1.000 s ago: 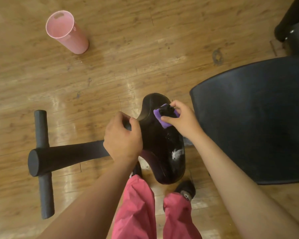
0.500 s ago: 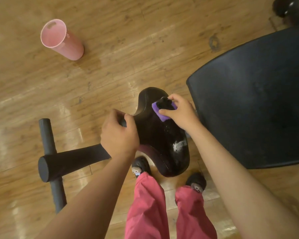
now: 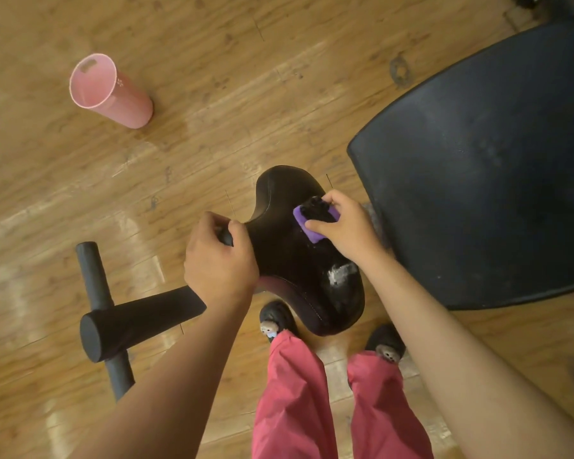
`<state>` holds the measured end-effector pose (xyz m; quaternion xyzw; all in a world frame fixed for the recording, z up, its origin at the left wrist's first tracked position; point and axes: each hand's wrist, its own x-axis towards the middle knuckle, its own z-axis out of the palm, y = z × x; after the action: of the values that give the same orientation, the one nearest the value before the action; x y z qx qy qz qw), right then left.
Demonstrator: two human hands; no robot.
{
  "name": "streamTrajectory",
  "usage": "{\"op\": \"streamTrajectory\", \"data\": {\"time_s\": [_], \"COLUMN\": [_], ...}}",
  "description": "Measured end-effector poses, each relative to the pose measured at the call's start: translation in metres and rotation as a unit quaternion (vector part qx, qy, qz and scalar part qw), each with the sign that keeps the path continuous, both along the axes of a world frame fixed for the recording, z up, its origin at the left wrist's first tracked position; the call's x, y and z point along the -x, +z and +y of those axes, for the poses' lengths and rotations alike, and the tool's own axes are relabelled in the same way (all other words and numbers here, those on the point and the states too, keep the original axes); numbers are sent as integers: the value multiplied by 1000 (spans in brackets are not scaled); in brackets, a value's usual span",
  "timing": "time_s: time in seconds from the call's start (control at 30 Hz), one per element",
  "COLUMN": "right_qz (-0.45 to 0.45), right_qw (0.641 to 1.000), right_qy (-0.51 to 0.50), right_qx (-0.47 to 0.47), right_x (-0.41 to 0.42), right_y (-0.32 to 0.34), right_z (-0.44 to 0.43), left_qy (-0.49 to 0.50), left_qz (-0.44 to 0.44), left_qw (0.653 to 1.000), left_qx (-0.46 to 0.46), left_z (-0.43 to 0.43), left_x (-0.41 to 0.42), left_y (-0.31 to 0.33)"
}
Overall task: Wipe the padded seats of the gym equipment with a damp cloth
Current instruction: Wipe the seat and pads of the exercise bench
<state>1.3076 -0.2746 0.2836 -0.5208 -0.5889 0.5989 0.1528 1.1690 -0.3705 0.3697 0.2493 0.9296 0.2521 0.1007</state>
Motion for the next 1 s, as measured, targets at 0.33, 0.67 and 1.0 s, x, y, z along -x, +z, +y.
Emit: {"op": "streamTrajectory", "data": {"time_s": [0.33, 0.67, 1.0], "right_qz": [-48, 40, -99], "right_qw": [996, 999, 991], "right_qy": [-42, -12, -53], "right_qx": [57, 32, 68], "right_x": [-29, -15, -36], "right_y": [-28, 0, -53], "right_z": [-14, -24, 6], "left_qy": [-9, -1, -18], "left_qz": [4, 13, 23], "left_qw": [1000, 1000, 1000], "left_qx": [5, 6, 8], "left_z": [-1, -1, -2], "left_x": [-4, -6, -5], "left_y": [4, 5, 5]}}
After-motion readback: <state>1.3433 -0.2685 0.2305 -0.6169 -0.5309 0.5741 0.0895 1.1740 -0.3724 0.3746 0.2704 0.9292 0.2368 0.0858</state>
